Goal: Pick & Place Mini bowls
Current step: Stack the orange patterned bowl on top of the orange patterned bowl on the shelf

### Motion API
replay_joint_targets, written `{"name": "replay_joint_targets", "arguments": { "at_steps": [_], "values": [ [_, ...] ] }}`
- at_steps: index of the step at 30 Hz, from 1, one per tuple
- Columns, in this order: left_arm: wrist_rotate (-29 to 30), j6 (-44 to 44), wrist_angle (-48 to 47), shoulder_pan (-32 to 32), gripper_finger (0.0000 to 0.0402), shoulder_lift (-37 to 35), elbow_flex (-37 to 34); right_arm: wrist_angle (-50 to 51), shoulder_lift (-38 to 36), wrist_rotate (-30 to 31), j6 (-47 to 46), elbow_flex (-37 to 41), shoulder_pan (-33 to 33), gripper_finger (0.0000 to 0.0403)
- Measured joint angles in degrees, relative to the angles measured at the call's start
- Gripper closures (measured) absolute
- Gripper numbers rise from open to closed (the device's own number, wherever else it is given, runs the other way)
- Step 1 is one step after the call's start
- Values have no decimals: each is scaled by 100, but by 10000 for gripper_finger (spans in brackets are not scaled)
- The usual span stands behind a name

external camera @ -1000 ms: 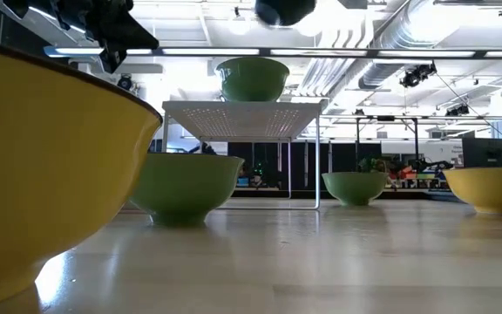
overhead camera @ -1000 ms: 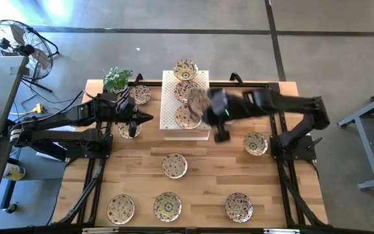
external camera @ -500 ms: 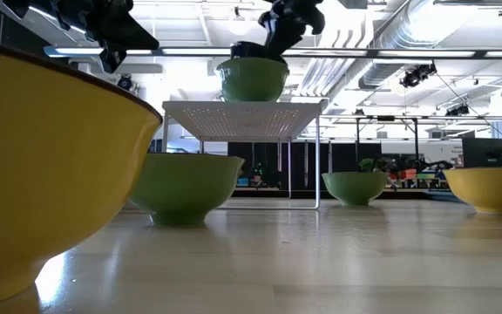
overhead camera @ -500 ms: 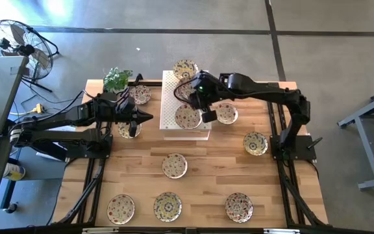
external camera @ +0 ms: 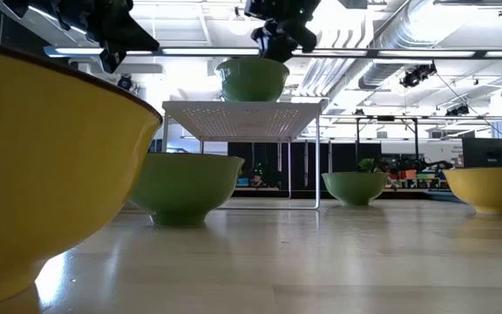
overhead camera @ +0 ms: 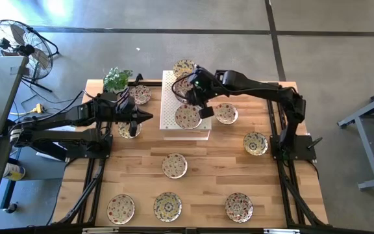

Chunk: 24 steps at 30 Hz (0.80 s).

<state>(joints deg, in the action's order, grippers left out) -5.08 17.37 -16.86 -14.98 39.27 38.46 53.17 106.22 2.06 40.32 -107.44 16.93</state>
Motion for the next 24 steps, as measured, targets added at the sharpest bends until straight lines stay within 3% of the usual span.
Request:
{"name": "replay_joint_targets", "arguments": {
  "at_steps": [16, 24],
  "values": [
    [28, 85, 0, 0, 401, 0, 0, 97, 74, 13, 178, 0, 119, 385],
    [70, 87, 0, 0, 401, 0, 0, 111, 74, -258, 214, 0, 144, 376]
  ]
}}
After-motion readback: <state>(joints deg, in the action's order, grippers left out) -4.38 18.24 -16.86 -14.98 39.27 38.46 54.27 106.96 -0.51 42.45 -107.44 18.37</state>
